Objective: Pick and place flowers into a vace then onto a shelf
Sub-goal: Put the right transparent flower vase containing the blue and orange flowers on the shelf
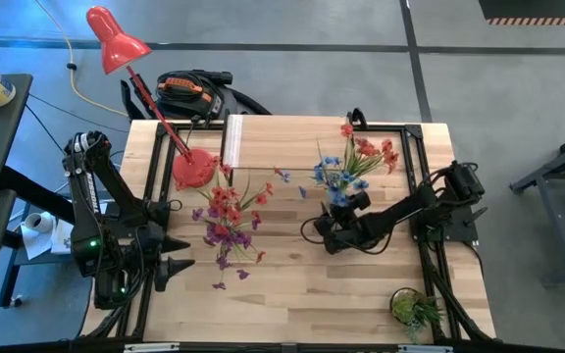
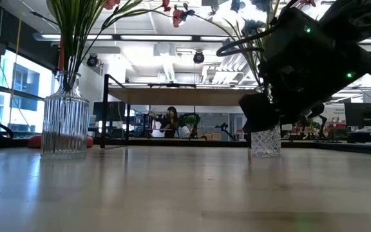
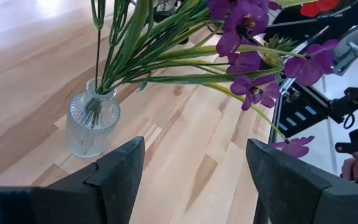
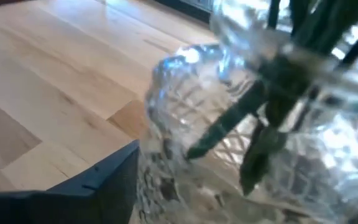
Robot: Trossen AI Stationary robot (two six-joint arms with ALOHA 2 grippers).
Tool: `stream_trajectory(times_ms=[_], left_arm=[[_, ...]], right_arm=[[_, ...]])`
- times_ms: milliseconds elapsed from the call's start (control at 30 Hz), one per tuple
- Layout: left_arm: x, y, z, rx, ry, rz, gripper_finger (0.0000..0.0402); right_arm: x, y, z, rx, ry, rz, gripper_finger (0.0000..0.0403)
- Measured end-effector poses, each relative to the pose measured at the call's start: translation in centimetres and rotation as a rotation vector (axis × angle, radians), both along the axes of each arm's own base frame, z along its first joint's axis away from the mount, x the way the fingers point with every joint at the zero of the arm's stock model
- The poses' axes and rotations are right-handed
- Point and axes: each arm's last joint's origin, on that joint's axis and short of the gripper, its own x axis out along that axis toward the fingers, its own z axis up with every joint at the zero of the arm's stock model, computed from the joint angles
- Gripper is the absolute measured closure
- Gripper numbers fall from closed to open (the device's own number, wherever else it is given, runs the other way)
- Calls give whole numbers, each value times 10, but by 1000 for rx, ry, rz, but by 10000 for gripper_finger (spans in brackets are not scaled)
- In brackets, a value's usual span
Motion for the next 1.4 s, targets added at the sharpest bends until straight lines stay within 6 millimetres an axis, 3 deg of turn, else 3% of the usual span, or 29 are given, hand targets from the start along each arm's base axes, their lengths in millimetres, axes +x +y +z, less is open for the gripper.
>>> stream_trajectory(times_ms=[167, 533, 667, 900, 1033, 1167, 1300, 1400], left_arm=[[0, 1, 0, 14, 2, 1, 85], [0, 1, 0, 14, 1, 1, 85], [0, 1, 0, 11, -1, 2, 85], [0, 1, 0, 10, -6, 3, 85], [1, 0, 1, 2, -36, 11, 85], [1, 0, 1, 5, -46, 13, 85], [1, 0, 1, 5, -46, 13, 85], [1, 0, 1, 5, -46, 13, 85]], right_arm=[[2, 1, 1, 5, -23, 1, 161], [10, 20, 11, 18, -81, 62, 160], [21, 28, 35, -9, -102, 80, 158], [33, 30, 98, -106, -114, 44, 160], [37, 10, 137, -145, -109, -14, 160], [34, -28, 170, -119, -108, -87, 159], [34, -75, 182, -43, -79, -117, 158], [40, -98, 180, -68, -4, -96, 158]])
